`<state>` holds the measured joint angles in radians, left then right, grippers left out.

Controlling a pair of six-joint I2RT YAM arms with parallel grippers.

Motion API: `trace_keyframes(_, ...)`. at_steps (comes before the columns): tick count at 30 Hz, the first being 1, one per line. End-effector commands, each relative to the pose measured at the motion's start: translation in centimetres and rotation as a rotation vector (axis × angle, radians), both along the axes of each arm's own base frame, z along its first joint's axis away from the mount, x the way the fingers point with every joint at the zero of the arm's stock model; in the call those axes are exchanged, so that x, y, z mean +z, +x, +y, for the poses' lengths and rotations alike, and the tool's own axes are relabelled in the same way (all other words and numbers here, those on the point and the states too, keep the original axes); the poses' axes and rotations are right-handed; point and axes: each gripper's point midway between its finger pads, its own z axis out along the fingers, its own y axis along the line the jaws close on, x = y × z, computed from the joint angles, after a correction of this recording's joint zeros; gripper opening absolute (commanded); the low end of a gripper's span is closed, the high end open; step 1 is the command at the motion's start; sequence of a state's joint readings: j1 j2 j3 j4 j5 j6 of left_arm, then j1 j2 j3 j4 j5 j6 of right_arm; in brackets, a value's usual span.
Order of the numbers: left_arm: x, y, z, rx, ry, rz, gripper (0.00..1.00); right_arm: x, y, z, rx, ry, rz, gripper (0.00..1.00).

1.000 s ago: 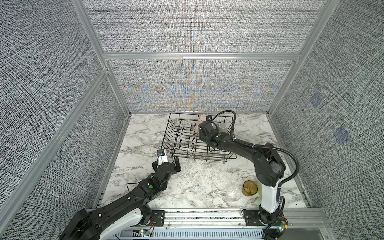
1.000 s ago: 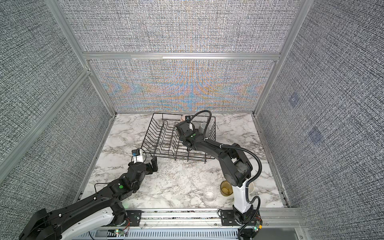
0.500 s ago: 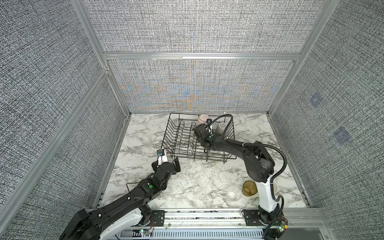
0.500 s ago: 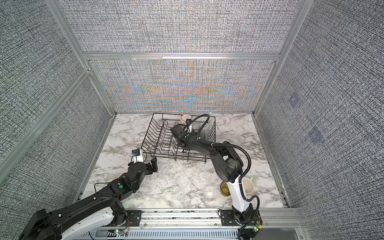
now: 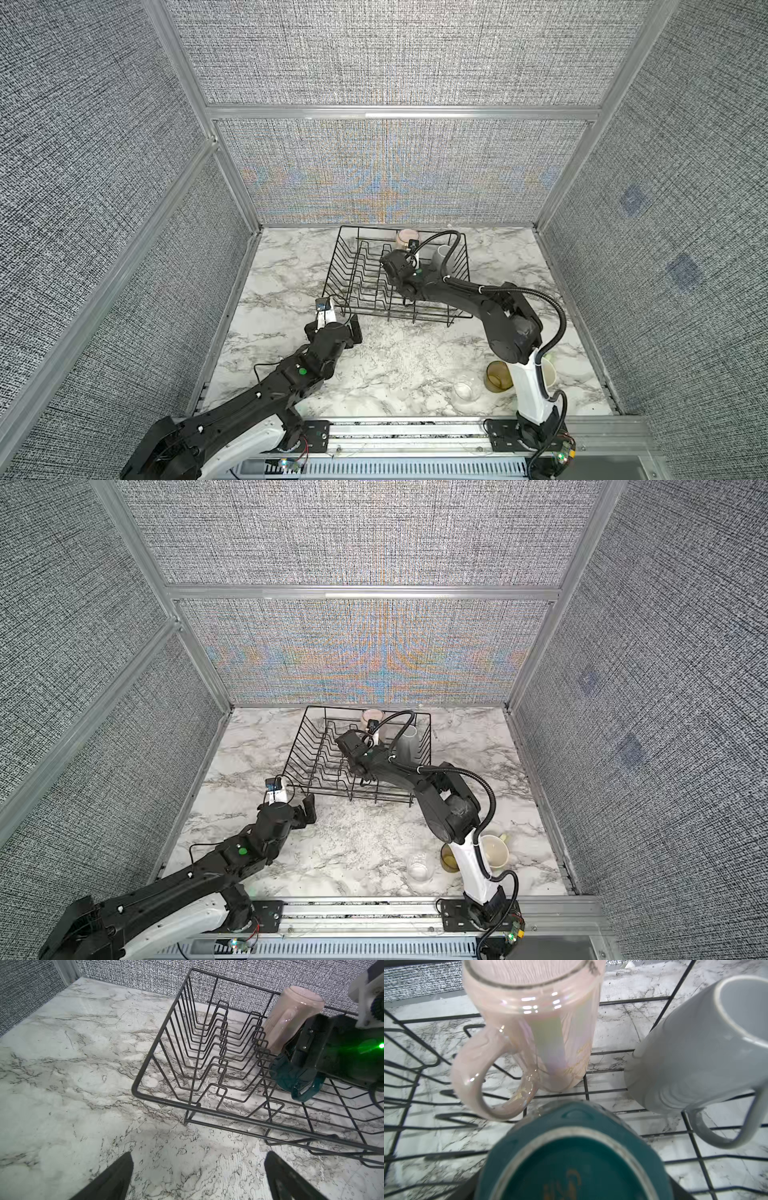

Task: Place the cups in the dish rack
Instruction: 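Lower the green mug upside down into the rack beside the pink mug, then open the right gripper and raise it from the rack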

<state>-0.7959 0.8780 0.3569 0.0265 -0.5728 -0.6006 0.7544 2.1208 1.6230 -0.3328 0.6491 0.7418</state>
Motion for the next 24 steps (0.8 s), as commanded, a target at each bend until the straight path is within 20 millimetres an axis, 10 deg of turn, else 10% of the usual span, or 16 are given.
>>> trace_keyframes(1,0.1,-0.1,0.1,-0.003,0.003,-0.004,0.99,1.3,-0.2,0.3,-0.008,0.067,-0.022,0.87)
trace_keyframes(13,-0.2,-0.3,0.3,-0.009,0.005,-0.003,0.99,4.5,-1.6,0.5,0.068,0.112,-0.025,0.94)
trace_keyframes(24,0.0,-0.5,0.3,-0.016,-0.014,-0.017,0.98,9.6,-7.6,-1.5,0.354,0.079,0.027,0.96)
